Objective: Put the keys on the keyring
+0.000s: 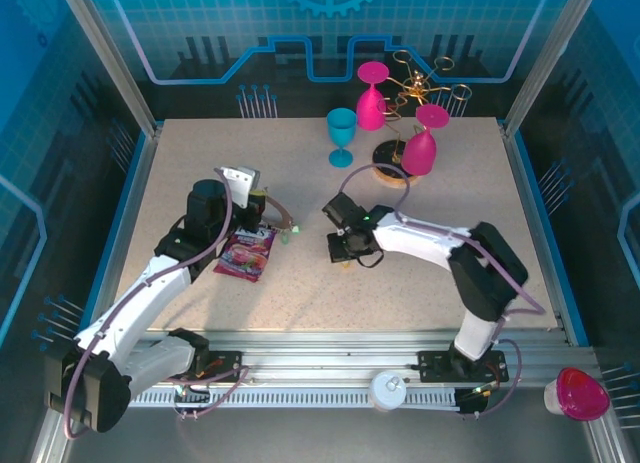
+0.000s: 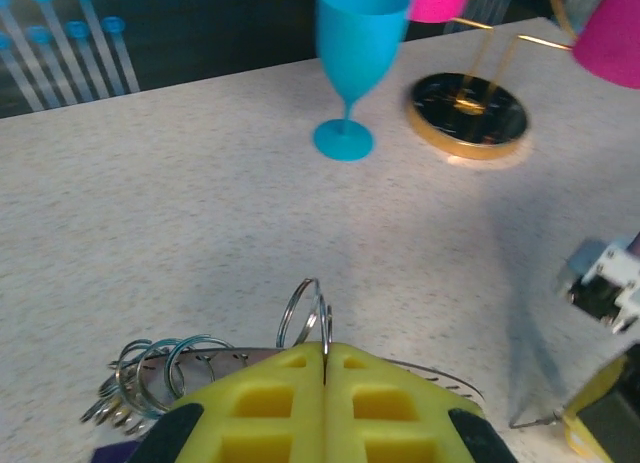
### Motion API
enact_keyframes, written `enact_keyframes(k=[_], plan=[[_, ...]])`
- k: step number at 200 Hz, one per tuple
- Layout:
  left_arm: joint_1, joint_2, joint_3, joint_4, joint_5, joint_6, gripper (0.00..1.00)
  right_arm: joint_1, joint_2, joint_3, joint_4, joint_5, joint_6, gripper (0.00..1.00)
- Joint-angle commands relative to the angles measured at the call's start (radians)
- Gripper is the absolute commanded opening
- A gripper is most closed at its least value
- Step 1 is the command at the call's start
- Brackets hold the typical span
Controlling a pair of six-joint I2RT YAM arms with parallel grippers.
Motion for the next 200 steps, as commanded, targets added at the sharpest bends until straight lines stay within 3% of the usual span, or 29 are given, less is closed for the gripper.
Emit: enact_keyframes(k=[1, 22, 66, 106, 144, 200], plan=[[0.004, -0.008, -0.031, 0.117, 0.232, 0.091, 0.00, -0.044, -0.156, -0.083, 0.149, -0.083, -0.229, 0.00], [-0.009, -0.022, -0.061, 0.123, 0.385, 0.240, 0.00, -0.069, -0.287, -0.168, 0.248, -0.189, -0.405, 0.00], [-0.031, -0.006, -0.064, 0.142, 0.510, 0.358, 0.00, -0.072, -0.479, -0.286, 0.369, -0.331, -0.701, 0.00], [-0.076, 0.043, -0.034, 0.125, 0.593, 0.460, 0.00, -0.077, -0.506, -0.262, 0.318, -0.399, -0.867, 0.00], [-0.110, 0.090, -0.014, 0.128, 0.620, 0.505, 0.00, -0.078, -0.507, -0.264, 0.324, -0.515, -0.955, 0.00], [-0.134, 0.142, -0.012, 0.149, 0.642, 0.483, 0.00, -0.078, -0.497, -0.284, 0.396, -0.548, -0.939, 0.00]])
